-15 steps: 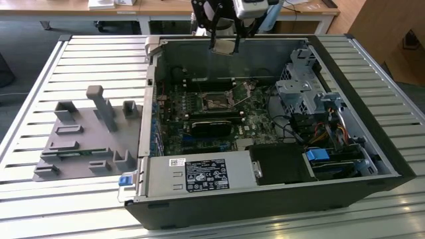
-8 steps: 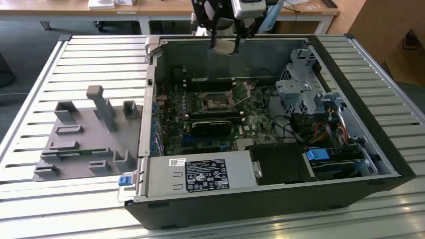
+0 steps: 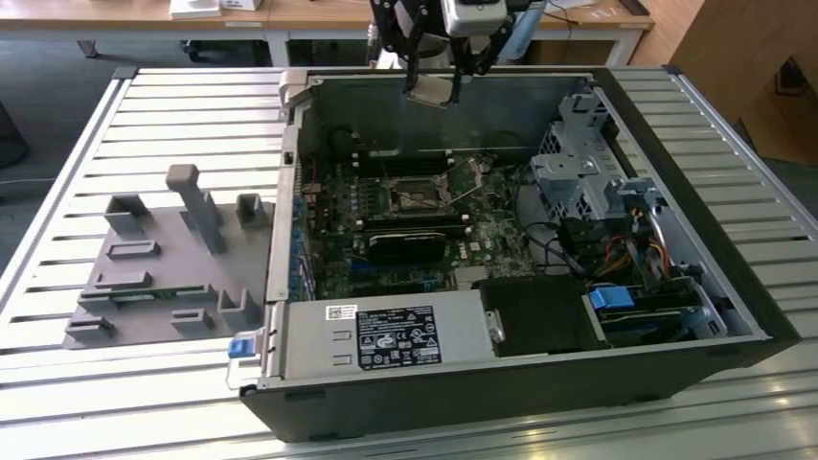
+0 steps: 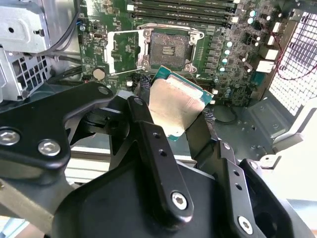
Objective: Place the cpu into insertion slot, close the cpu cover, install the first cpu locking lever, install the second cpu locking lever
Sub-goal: 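Place the cpu into insertion slot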
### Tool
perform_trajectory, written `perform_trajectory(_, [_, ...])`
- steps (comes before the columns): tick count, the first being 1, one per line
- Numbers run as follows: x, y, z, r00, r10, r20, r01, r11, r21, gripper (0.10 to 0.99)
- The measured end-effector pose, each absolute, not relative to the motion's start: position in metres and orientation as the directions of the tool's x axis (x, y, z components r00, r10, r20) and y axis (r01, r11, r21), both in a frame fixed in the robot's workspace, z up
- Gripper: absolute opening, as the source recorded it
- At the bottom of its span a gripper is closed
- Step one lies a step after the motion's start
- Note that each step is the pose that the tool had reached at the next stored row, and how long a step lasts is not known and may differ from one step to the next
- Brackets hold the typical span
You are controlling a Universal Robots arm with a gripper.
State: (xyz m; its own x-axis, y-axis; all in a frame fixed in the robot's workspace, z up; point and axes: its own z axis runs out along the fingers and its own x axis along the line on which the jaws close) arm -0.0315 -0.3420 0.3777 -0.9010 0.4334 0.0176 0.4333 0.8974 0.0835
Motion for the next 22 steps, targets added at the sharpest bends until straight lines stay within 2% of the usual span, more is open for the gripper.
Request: perform_trajectory(22, [-0.0315, -0.3417, 0.3776, -0.826, 0.563, 0.016, 0.562, 0.823, 0.081, 0.541])
